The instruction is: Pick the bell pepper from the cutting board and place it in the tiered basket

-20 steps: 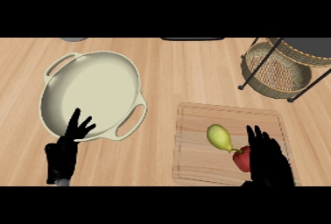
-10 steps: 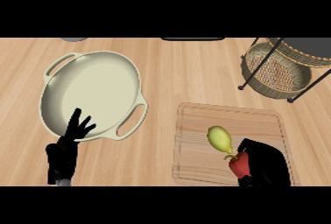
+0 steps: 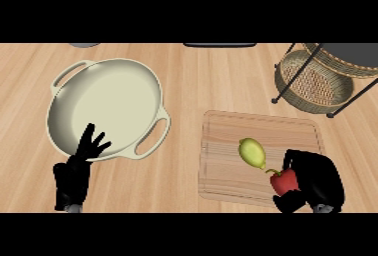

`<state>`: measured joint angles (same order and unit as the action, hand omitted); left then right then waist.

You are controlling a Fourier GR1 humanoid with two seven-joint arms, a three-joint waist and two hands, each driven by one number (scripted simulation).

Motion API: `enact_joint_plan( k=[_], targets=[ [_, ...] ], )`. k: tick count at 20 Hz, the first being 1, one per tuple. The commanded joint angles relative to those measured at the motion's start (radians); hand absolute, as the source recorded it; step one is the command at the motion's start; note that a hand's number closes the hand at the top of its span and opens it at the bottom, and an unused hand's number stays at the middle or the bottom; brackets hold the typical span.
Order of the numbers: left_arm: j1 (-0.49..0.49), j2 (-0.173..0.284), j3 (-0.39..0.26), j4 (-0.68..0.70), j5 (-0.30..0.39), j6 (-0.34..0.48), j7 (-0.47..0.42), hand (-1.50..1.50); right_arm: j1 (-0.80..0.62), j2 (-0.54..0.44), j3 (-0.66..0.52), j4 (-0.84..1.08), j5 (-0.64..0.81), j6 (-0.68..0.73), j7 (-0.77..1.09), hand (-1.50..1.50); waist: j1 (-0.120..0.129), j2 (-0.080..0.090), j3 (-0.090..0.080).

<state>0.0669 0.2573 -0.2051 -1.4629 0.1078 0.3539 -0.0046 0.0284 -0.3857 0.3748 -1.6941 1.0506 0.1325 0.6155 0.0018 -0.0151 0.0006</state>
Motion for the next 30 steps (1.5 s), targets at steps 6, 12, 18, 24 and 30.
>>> enact_joint_plan(
  k=[6, 12, 18, 24, 30],
  targets=[
    [0.051, -0.039, -0.042, 0.041, -0.012, -0.002, -0.011, 0.00, -0.019, -0.374, -0.434, 0.238, -0.441, 0.091, -0.553, 1.50, -0.016, 0.023, 0.003],
    [0.041, -0.042, -0.029, 0.050, -0.007, -0.008, -0.006, 0.00, -0.080, -0.420, -0.675, 0.335, -0.686, 0.164, -0.695, 1.50, -0.026, 0.014, 0.000],
    [0.009, -0.022, 0.013, 0.086, 0.010, -0.030, -0.011, 0.00, -0.178, -0.532, -0.918, 0.336, -0.907, 0.284, -0.674, 1.50, -0.032, 0.013, -0.002],
    [0.043, -0.024, 0.000, 0.067, -0.008, -0.036, -0.023, 0.00, -0.205, -0.674, -1.041, 0.274, -0.956, 0.352, -0.650, 1.50, -0.019, 0.012, -0.002],
    [0.027, -0.022, 0.003, 0.021, -0.017, -0.042, 0.034, 0.00, -0.328, -0.695, -1.001, 0.265, -0.977, 0.346, -0.498, 1.50, 0.003, 0.015, -0.001]
  ],
)
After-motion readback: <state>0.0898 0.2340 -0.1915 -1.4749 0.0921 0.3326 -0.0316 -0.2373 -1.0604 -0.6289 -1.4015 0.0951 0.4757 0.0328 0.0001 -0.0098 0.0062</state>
